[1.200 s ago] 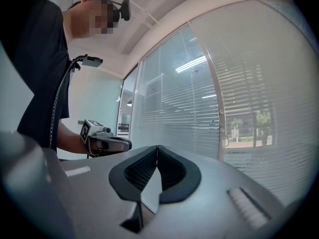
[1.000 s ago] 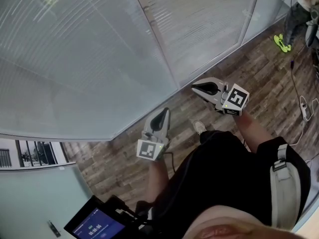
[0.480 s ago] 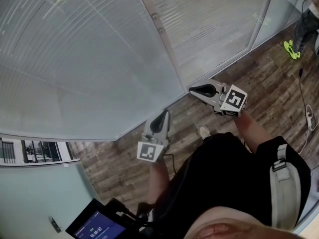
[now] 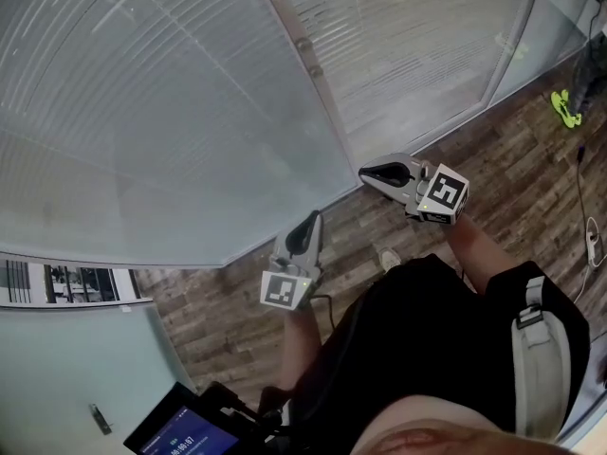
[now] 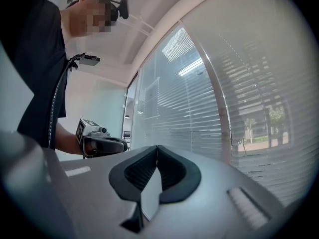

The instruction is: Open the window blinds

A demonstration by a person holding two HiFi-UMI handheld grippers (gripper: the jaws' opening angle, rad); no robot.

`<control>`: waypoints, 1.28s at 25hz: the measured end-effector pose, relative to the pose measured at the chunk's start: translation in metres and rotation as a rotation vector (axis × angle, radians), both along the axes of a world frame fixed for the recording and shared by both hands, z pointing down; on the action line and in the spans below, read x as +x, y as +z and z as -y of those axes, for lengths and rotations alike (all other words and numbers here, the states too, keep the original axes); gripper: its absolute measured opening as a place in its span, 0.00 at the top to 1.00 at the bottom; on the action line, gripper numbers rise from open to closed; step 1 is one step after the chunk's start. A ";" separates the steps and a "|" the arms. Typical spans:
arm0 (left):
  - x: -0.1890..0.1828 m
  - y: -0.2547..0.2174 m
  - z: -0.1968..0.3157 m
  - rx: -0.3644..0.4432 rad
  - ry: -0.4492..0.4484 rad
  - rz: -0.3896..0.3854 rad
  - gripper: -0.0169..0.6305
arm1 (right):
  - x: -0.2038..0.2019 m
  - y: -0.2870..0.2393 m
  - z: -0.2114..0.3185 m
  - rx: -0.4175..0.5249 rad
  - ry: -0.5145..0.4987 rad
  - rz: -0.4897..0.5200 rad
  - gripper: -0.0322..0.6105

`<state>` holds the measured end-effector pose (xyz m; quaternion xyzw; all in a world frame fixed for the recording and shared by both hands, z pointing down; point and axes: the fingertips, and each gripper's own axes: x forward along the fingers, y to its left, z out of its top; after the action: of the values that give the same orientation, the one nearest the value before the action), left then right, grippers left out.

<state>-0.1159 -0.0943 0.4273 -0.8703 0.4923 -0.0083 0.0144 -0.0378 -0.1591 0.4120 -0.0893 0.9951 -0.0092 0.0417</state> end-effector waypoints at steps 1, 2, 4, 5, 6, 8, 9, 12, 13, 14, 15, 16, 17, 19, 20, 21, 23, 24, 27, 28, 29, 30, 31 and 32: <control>0.000 -0.001 0.003 0.001 -0.006 0.002 0.97 | -0.001 -0.001 0.004 0.004 -0.001 0.004 0.94; 0.000 -0.002 0.007 0.002 -0.010 0.005 0.97 | -0.001 -0.001 0.009 0.007 -0.001 0.006 0.94; 0.000 -0.003 0.015 0.002 -0.017 0.004 0.97 | 0.000 -0.002 0.019 0.016 -0.008 0.009 0.94; 0.000 -0.004 0.020 0.001 -0.021 -0.003 0.97 | -0.001 -0.003 0.024 0.017 -0.012 0.014 0.94; 0.000 -0.006 0.024 0.002 -0.026 -0.012 0.97 | -0.001 -0.004 0.029 0.018 -0.015 0.022 0.94; -0.003 -0.008 0.031 0.009 -0.040 -0.014 0.97 | -0.001 -0.006 0.038 0.022 -0.021 0.035 0.94; -0.004 -0.009 0.035 0.014 -0.045 -0.008 0.97 | -0.001 -0.007 0.043 0.027 -0.022 0.038 0.94; -0.004 -0.011 0.050 0.038 -0.050 0.005 0.97 | 0.001 -0.008 0.059 0.040 -0.023 0.044 0.94; -0.003 -0.013 0.055 0.045 -0.052 0.007 0.97 | 0.001 -0.009 0.063 0.043 -0.023 0.049 0.94; -0.003 -0.014 0.059 0.052 -0.056 0.009 0.97 | 0.000 -0.011 0.066 0.045 -0.024 0.054 0.94; -0.003 -0.015 0.061 0.057 -0.060 0.012 0.97 | 0.000 -0.012 0.068 0.046 -0.025 0.058 0.94; -0.003 -0.015 0.064 0.059 -0.064 0.017 0.97 | 0.000 -0.012 0.070 0.048 -0.026 0.060 0.94; -0.003 -0.016 0.066 0.059 -0.066 0.019 0.97 | 0.000 -0.012 0.072 0.051 -0.028 0.060 0.94; -0.002 -0.017 0.071 0.060 -0.068 0.019 0.97 | 0.003 -0.012 0.076 0.055 -0.027 0.057 0.94; -0.001 -0.018 0.074 0.060 -0.068 0.019 0.97 | 0.004 -0.012 0.078 0.055 -0.027 0.059 0.94; -0.001 -0.019 0.075 0.059 -0.069 0.020 0.97 | 0.006 -0.012 0.080 0.053 -0.026 0.066 0.94; -0.001 -0.019 0.077 0.056 -0.071 0.026 0.97 | 0.008 -0.009 0.082 0.049 -0.026 0.071 0.94; 0.000 -0.020 0.078 0.056 -0.071 0.029 0.97 | 0.009 -0.007 0.083 0.050 -0.026 0.060 0.94; 0.001 -0.018 0.080 0.058 -0.068 0.026 0.97 | 0.012 -0.005 0.084 0.057 -0.018 0.044 0.94; 0.000 -0.016 0.082 0.055 -0.069 0.020 0.97 | 0.011 -0.006 0.085 0.056 -0.016 0.044 0.94; -0.002 -0.014 0.085 0.049 -0.068 0.015 0.97 | 0.010 -0.006 0.087 0.056 -0.013 0.043 0.94; -0.003 -0.012 0.088 0.044 -0.066 0.011 0.97 | 0.008 -0.006 0.090 0.059 -0.008 0.042 0.94; -0.005 -0.012 0.092 0.040 -0.061 0.010 0.97 | 0.008 -0.007 0.092 0.066 -0.003 0.039 0.94; -0.004 -0.012 0.094 0.041 -0.054 0.010 0.97 | 0.008 -0.008 0.094 0.079 0.004 0.036 0.94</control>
<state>-0.1204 -0.1884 0.4154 -0.8562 0.5155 -0.0030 0.0346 -0.0297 -0.2532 0.4043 -0.0894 0.9936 0.0286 0.0629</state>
